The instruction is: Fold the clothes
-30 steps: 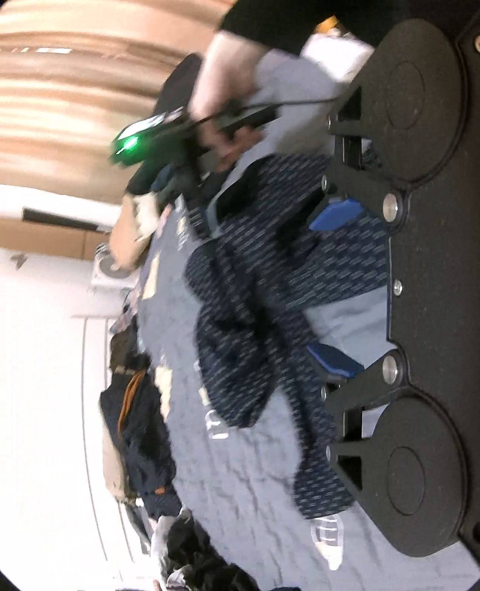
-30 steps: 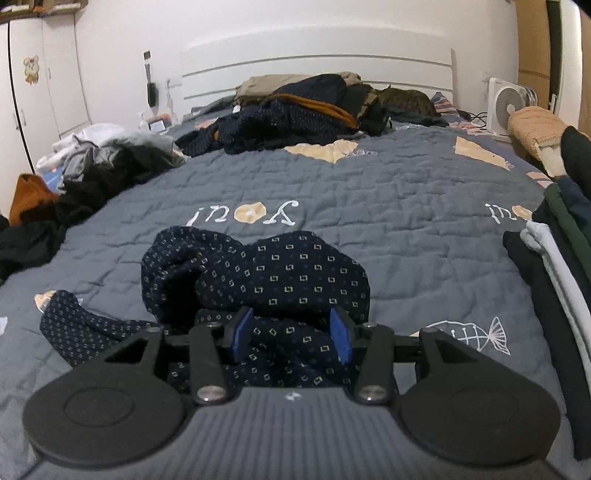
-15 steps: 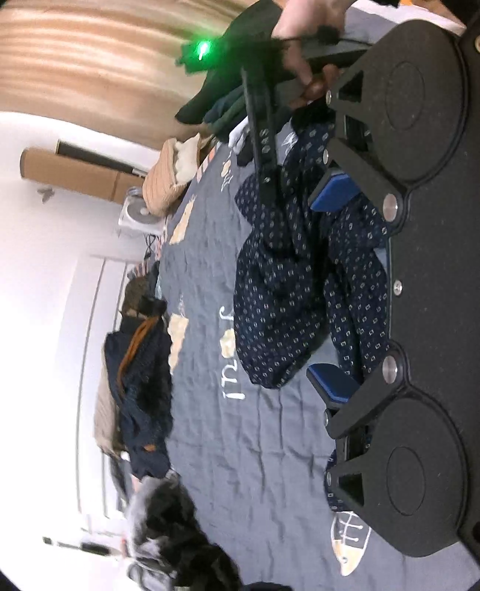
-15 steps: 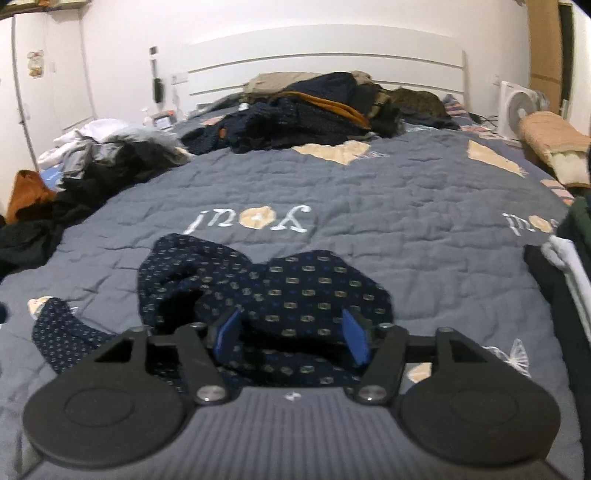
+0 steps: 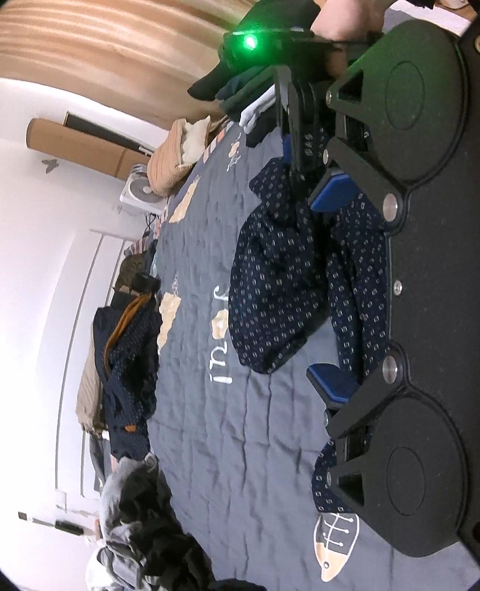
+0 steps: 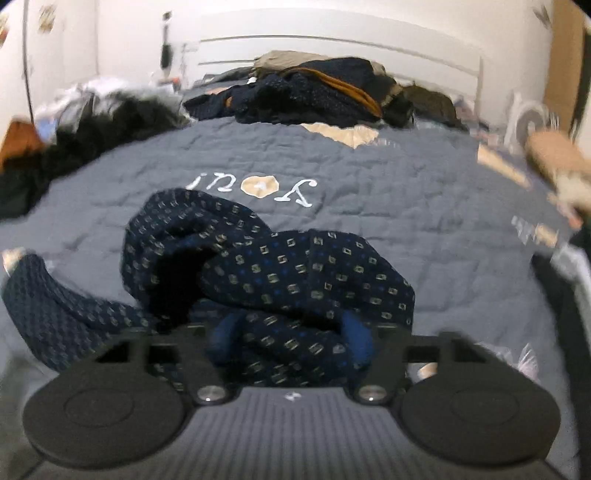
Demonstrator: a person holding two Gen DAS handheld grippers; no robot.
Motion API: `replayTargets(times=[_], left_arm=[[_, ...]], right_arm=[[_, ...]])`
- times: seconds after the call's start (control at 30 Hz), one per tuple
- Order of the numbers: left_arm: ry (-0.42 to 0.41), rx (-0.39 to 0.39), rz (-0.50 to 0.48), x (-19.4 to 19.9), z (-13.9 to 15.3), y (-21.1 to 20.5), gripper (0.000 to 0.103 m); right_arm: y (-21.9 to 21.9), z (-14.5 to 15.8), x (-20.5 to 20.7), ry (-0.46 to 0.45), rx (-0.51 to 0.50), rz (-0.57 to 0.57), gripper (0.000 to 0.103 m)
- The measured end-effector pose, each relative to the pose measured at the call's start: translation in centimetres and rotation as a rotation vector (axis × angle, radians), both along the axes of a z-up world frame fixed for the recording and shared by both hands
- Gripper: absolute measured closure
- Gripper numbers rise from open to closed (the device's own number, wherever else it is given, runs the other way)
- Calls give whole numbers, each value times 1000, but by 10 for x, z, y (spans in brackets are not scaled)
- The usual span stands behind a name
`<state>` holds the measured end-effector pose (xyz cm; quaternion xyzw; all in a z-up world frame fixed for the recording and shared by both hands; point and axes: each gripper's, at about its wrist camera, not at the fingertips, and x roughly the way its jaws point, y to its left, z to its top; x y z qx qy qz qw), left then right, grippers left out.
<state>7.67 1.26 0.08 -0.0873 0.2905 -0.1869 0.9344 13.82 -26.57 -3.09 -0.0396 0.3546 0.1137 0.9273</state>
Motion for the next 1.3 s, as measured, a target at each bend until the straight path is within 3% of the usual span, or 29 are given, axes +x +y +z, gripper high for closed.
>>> replayTargets(times=[0.13, 0.47, 0.67, 0.77, 0.87, 0.93, 1.07, 1.2, 1.3], left_arm=[[9, 3, 21, 2, -1, 5, 14], [2, 6, 31, 1, 1, 8, 14], [5, 14, 21, -2, -1, 6, 14], [10, 23, 13, -3, -2, 4, 14], [16, 26, 3, -3, -3, 2, 14], [15, 28, 0, -3, -3, 2, 14], [25, 18, 6, -1, -5, 3, 14], [29, 18, 2, -1, -6, 0, 14], [29, 24, -5, -2, -7, -3, 14]], right_arm=[[-9, 21, -7, -22, 99, -29, 80], [-65, 100, -43, -190, 492, -92, 84], [-78, 115, -45, -174, 413, -100, 81], [-77, 82, -26, -66, 213, -181, 80], [-86, 45, -11, 42, 102, -260, 78], [-90, 37, -9, 72, 48, -283, 78], [-88, 72, -25, -67, 41, -245, 74], [-75, 99, -42, -192, 81, -145, 42], [-53, 90, -39, -220, 28, -21, 33]])
